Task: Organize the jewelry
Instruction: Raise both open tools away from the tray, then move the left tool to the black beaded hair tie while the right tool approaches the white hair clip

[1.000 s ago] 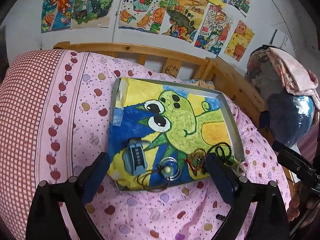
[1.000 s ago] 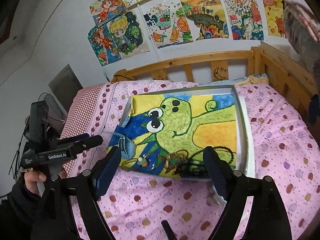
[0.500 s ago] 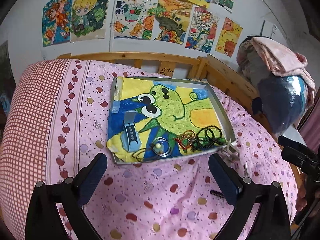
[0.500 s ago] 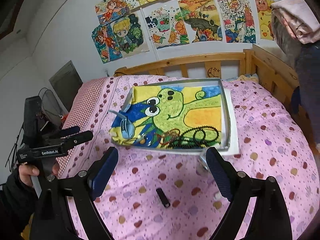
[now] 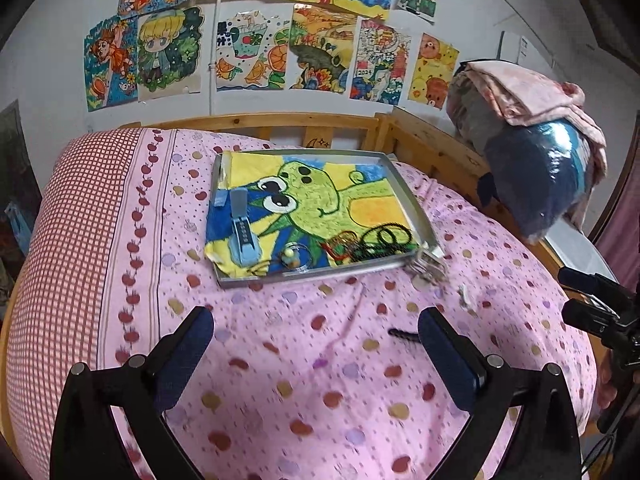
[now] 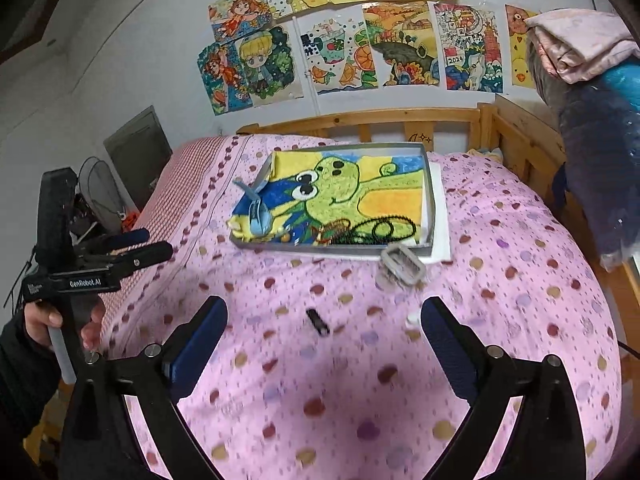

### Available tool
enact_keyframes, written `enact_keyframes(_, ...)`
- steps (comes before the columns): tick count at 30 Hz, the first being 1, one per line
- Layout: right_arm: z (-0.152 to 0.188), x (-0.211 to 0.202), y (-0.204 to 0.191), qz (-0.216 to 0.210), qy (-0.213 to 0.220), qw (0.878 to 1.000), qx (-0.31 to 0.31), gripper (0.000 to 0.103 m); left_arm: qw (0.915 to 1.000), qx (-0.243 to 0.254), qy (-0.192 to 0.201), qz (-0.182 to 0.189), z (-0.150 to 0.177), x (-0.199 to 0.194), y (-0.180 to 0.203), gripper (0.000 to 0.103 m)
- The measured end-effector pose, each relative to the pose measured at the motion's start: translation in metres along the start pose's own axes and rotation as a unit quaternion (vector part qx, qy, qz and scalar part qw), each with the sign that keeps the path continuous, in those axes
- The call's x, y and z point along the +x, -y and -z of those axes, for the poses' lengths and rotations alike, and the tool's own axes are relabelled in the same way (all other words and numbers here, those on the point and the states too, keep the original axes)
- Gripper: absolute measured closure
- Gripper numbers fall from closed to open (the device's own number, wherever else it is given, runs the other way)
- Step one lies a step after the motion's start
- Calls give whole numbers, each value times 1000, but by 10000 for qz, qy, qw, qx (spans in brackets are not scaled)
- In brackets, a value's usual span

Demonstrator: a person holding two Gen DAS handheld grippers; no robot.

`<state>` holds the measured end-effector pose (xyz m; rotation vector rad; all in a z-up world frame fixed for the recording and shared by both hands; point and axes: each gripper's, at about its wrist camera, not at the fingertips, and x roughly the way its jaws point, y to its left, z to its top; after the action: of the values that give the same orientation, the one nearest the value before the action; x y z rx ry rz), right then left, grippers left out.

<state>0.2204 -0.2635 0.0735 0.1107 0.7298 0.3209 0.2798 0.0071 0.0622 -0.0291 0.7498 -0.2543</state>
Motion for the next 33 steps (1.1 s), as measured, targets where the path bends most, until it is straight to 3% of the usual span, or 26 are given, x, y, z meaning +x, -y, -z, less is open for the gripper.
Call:
enact_keyframes(17,73,-39,5,67,-216,9997,-96,7,9997,225,-99,75,68,-28,37,0)
enact_keyframes(26,93,-44,6,178,-209,9995,-124,7,9995,261,-193,40,84,-26,49,0)
enact_keyframes(33,99,-53,9,38,-100,9999,-118,7,9992,351,-159,-123,90,-48,59,0)
